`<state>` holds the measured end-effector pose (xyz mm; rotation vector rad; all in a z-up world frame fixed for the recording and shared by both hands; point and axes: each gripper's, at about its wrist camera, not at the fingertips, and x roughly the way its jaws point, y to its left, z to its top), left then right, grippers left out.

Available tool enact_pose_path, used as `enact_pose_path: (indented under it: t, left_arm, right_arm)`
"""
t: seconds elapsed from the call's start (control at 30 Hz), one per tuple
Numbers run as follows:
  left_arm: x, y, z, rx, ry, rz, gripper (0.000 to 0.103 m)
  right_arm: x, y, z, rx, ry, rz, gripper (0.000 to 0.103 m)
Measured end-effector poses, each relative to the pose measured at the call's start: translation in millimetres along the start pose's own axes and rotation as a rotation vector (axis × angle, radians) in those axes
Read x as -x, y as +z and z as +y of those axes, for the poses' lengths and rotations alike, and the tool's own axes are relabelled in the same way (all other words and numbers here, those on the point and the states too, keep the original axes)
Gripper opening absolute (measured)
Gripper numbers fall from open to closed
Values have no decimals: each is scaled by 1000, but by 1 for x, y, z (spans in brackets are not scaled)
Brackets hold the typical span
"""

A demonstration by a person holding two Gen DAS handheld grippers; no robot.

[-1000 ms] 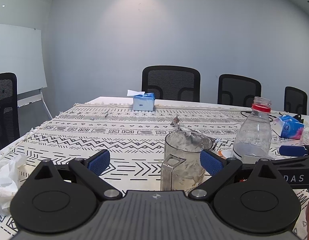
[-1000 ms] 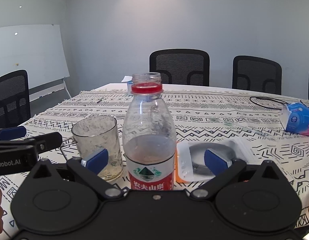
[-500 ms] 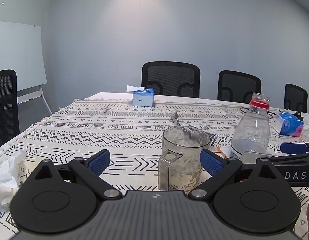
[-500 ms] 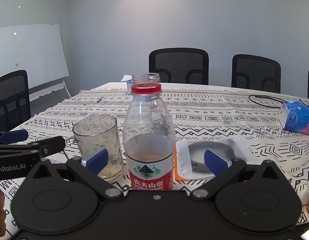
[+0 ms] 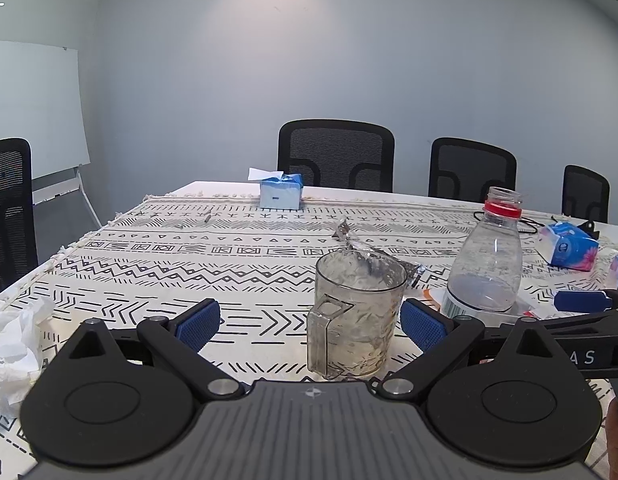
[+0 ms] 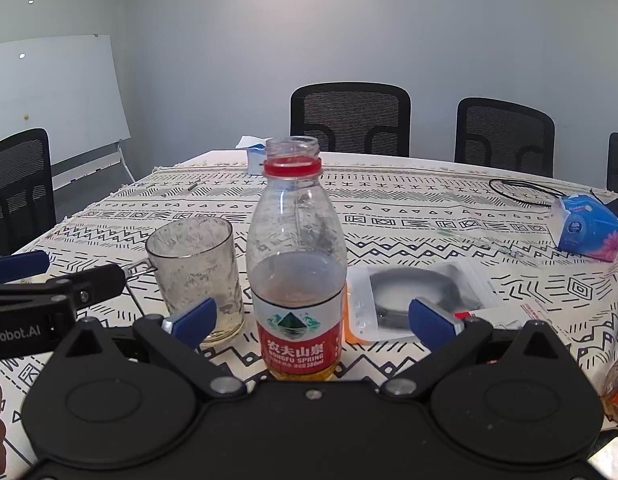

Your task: Unscrew bottle cap and pour

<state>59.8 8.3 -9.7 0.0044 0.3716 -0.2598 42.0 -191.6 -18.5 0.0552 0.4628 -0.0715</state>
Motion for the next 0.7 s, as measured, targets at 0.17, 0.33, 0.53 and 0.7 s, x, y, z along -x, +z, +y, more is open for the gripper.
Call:
enact_pose_path:
  t: [0.17, 0.33, 0.53, 0.7]
  left_arm:
    - [2, 0, 0, 6, -2, 1, 98]
    - [2, 0, -2, -5, 1, -2, 98]
    - [2, 0, -3, -5, 3, -1, 98]
    - [3, 1, -5, -10, 7, -2, 98]
  right_arm:
    - [2, 0, 0, 3, -3, -2, 103]
    - [2, 0, -1, 2, -4, 1, 103]
    - [2, 0, -1, 1, -7, 2, 103]
    - [2, 0, -2, 1, -8, 1, 103]
